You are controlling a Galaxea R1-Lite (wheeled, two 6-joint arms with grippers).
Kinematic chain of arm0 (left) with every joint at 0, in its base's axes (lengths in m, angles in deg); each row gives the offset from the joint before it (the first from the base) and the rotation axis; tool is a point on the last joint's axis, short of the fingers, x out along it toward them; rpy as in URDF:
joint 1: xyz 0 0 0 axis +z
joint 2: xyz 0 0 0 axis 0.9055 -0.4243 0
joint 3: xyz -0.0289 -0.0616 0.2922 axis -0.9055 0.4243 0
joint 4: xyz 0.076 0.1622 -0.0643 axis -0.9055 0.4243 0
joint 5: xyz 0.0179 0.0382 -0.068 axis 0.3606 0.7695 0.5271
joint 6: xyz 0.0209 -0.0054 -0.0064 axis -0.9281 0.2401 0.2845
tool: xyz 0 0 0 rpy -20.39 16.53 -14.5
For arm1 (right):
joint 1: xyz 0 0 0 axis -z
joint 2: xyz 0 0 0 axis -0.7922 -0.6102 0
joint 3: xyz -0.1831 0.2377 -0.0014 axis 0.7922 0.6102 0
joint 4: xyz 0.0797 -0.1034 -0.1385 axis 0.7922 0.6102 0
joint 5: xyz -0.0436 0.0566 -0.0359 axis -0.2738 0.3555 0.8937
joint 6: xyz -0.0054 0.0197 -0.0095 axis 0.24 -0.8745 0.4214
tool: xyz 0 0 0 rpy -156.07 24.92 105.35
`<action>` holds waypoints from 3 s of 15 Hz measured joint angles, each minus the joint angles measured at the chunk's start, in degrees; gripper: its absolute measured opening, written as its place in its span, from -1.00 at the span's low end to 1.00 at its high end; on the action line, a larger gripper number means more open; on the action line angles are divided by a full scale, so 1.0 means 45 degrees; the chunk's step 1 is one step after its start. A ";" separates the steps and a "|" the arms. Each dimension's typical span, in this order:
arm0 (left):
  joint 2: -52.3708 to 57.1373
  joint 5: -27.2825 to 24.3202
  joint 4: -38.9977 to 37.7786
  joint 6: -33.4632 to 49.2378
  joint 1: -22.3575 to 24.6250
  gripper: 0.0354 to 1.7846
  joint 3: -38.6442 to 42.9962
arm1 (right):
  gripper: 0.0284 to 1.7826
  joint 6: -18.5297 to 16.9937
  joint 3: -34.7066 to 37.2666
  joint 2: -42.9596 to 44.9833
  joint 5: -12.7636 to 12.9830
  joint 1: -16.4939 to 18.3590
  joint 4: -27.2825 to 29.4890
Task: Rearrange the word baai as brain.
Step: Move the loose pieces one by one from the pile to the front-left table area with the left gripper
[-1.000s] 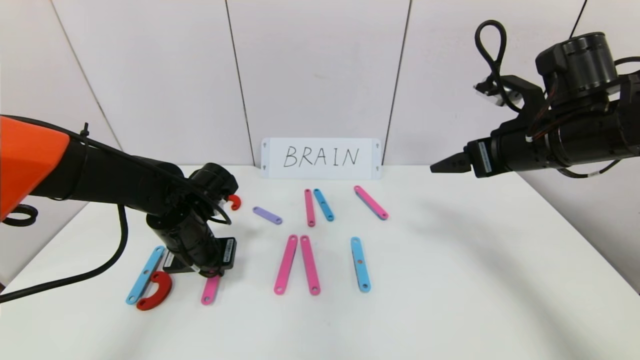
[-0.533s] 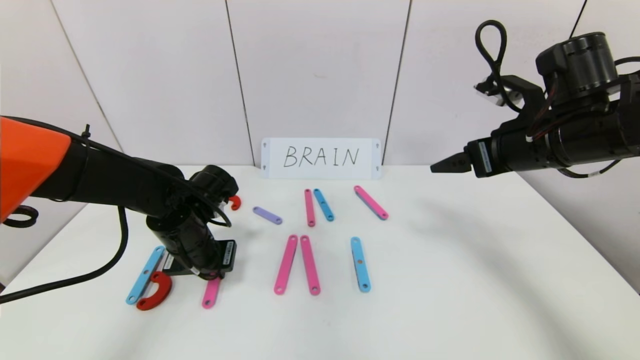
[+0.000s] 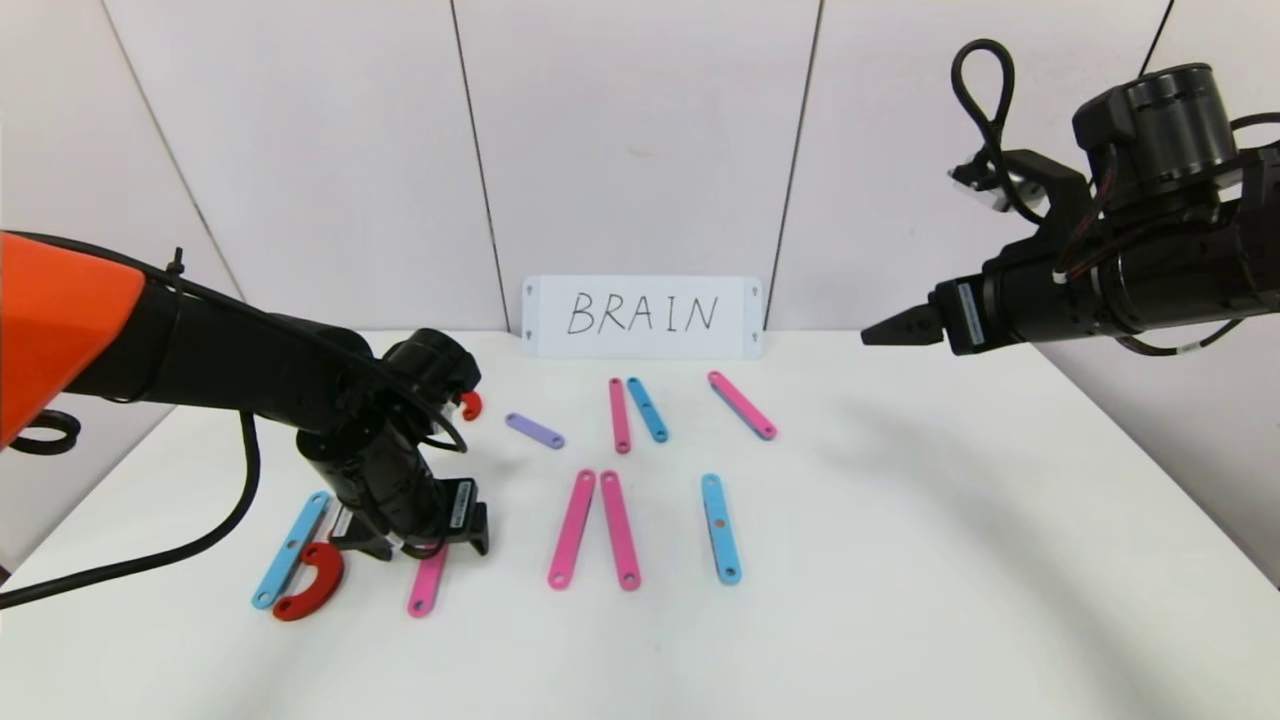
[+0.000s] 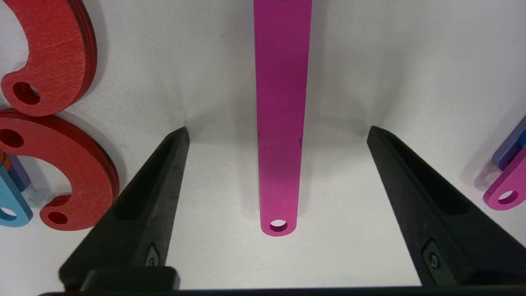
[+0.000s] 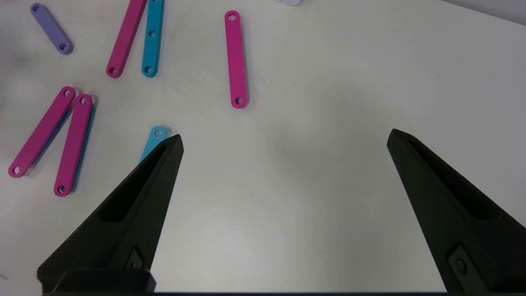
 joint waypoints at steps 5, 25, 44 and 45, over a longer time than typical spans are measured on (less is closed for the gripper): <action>0.0141 -0.0011 -0.0008 0.0000 -0.0179 0.96 -0.0079 | 0.95 0.0000 0.0005 0.0000 -0.0003 0.0011 0.0000; -0.3080 0.5269 -0.4269 0.1338 0.0228 0.96 -0.4914 | 0.95 -0.0019 -0.0016 0.0011 -0.0003 0.0038 -0.0019; -0.4324 0.5128 -0.3690 0.2869 0.0482 0.96 -0.5930 | 0.95 0.0000 -0.0019 -0.0014 -0.0003 0.0043 -0.0005; -0.4353 0.5098 -0.3706 0.2893 0.0490 0.96 -0.5935 | 0.95 0.0000 -0.0016 -0.0014 0.0000 0.0043 -0.0005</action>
